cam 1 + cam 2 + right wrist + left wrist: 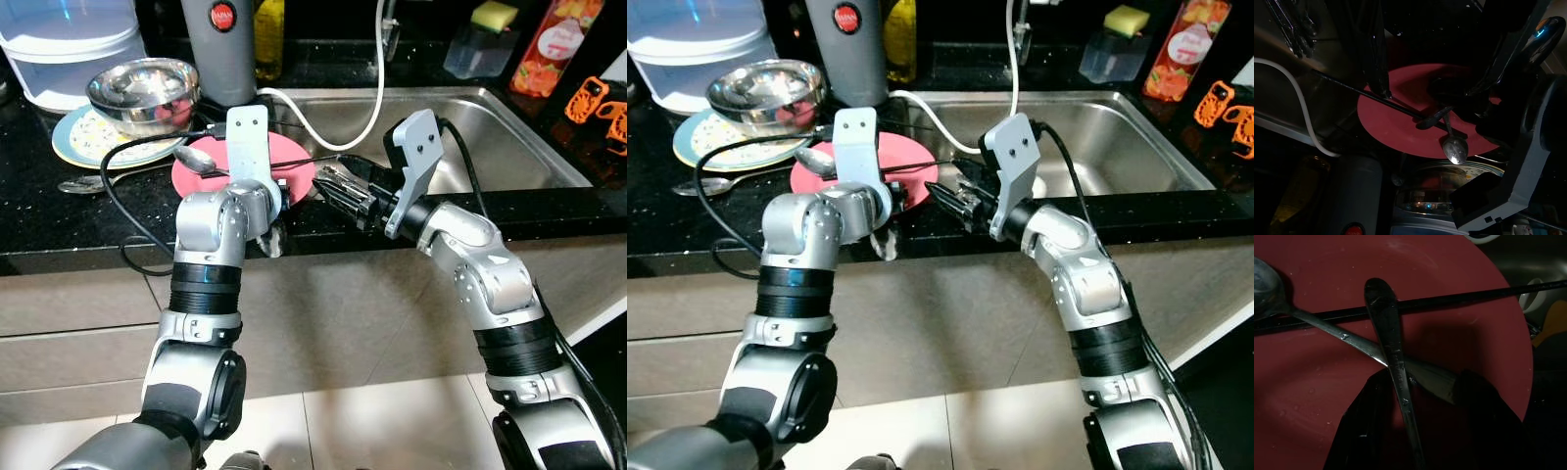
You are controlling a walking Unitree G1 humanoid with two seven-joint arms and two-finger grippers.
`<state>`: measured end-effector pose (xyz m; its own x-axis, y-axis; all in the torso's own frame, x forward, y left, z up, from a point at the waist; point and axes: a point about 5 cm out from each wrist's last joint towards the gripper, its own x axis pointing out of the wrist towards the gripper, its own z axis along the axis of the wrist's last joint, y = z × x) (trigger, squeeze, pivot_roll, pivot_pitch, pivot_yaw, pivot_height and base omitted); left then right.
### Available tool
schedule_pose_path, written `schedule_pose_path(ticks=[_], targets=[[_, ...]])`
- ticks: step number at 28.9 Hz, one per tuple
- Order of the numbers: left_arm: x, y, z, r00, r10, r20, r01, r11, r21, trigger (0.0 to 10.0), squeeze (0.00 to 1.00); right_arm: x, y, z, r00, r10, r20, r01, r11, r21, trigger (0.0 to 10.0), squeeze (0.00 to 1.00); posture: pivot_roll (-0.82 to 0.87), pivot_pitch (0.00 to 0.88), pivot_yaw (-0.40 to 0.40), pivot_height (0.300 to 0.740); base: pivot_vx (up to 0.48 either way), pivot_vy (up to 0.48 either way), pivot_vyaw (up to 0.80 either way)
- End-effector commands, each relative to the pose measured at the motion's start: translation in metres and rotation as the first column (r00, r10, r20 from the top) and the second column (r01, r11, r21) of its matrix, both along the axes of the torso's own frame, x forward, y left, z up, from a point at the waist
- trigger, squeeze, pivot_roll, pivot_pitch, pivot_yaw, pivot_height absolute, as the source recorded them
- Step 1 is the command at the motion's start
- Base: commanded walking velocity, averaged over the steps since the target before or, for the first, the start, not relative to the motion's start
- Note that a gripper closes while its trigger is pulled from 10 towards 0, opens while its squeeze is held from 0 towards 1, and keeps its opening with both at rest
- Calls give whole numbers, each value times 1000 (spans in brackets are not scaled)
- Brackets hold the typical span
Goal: Kitchen organization
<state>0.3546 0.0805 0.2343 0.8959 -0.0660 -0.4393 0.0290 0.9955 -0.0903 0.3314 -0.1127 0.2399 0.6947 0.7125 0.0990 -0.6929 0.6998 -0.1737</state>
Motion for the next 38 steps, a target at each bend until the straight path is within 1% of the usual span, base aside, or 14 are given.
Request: schedule_pose_path(ticks=[1,3,4,6,16,17,18,19,25,28,33,35,37,38], targets=[[0,8,-18,998,18,-62,-15,999,40,6784,0,0,-6,1,1000,-25,14,25,1000,-3,10000,0,184,18,-16,740,0,0,0],[1,11,-23,997,26,-76,-23,999,43,3922,0,0,-7,1,1000,-28,13,28,1000,-2,10000,0,182,19,-16,740,0,0,0],[1,11,-23,997,26,-76,-23,999,43,3922,0,0,-7,1,1000,-28,13,28,1000,-2,10000,0,182,19,-16,740,0,0,0],[3,10,-23,998,16,-65,-13,999,50,0,0,0,-6,1,1000,-27,14,27,1000,-1,10000,0,184,20,-16,740,0,0,0],[3,15,-13,999,41,-7,-41,999,24,0,0,1,-5,2,1000,-21,14,21,1000,0,10000,0,190,25,-30,740,0,0,0],[3,15,-2,998,44,50,-44,999,-6,6118,0,1,-6,2,1000,-21,14,21,1000,-2,10000,0,185,25,-33,740,0,0,0],[3,15,-2,998,44,50,-44,999,-6,6118,0,1,-6,2,1000,-21,14,21,1000,-2,10000,0,185,25,-33,740,0,0,0],[2,14,6,995,40,92,-37,999,-27,10000,0,1,-6,3,1000,-21,15,21,1000,-2,10000,0,185,25,-33,740,0,0,0],[-13,5,39,956,-87,280,108,992,-60,10000,0,1,-9,8,999,-28,20,27,999,24,10000,0,187,22,-37,740,0,0,0],[-25,-7,52,913,-213,348,263,959,-104,10000,0,2,-10,16,1000,-22,5,21,993,118,10000,0,191,21,-40,740,0,0,0],[-28,-10,65,878,-258,404,321,942,-96,10000,0,4,-9,29,1000,13,-26,-5,963,269,10000,0,191,21,-40,740,0,0,0],[-27,-12,74,829,-340,444,340,937,81,10000,0,6,-7,44,996,63,-64,-28,896,443,10000,0,196,17,-46,740,0,0,0],[-27,-12,74,829,-340,444,340,937,81,10000,0,6,-7,44,996,63,-64,-28,896,443,10000,0,196,17,-46,740,0,0,0],[-25,-15,72,804,-407,434,323,911,257,10000,0,8,-3,51,993,90,-82,-35,858,513,10000,0,193,16,-44,740,0,0,0]])
